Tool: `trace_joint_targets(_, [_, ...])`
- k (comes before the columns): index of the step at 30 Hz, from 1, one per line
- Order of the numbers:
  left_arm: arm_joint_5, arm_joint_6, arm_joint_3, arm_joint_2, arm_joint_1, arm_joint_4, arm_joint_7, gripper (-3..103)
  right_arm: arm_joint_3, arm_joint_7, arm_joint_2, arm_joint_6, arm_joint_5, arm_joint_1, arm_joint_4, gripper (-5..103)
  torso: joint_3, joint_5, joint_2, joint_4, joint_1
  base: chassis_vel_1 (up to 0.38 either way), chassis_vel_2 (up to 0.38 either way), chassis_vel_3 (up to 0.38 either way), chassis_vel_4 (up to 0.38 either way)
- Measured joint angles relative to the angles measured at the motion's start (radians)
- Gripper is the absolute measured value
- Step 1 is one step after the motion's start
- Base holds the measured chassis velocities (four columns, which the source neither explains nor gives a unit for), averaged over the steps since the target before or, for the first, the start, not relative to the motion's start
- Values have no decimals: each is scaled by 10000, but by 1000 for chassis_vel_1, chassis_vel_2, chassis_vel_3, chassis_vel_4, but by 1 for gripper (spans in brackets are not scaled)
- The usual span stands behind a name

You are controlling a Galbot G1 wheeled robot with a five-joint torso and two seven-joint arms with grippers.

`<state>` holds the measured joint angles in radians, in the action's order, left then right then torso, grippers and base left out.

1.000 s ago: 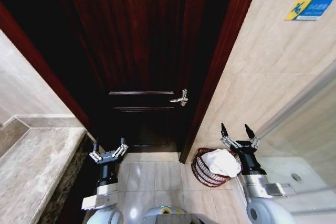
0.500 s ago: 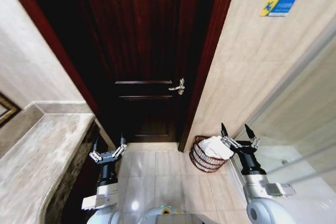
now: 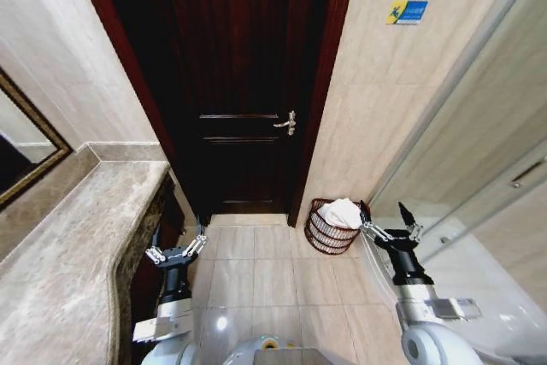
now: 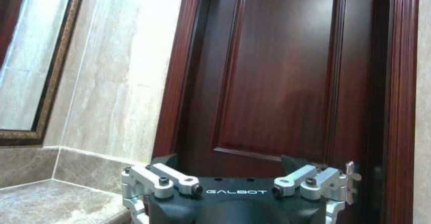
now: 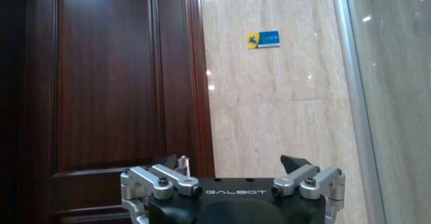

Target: Discard the used towel into the hamper.

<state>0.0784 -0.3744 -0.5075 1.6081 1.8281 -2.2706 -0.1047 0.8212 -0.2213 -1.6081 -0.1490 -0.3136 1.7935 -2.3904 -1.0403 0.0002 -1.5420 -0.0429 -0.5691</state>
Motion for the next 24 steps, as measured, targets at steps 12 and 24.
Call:
trace_joint_targets(12, [0, -1, 0, 0, -1, 0, 0, 100, -1, 0, 0, 0, 0, -3, 0, 100, -3, -4, 8, -2, -6, 23, -23, -28, 25])
trace_joint_targets(24, [0, -1, 0, 0, 3, 0, 1, 100, 0, 0, 0, 0, 0, 2, 0, 100, 4, 0, -5, -1, 10, 202, -210, -197, 198])
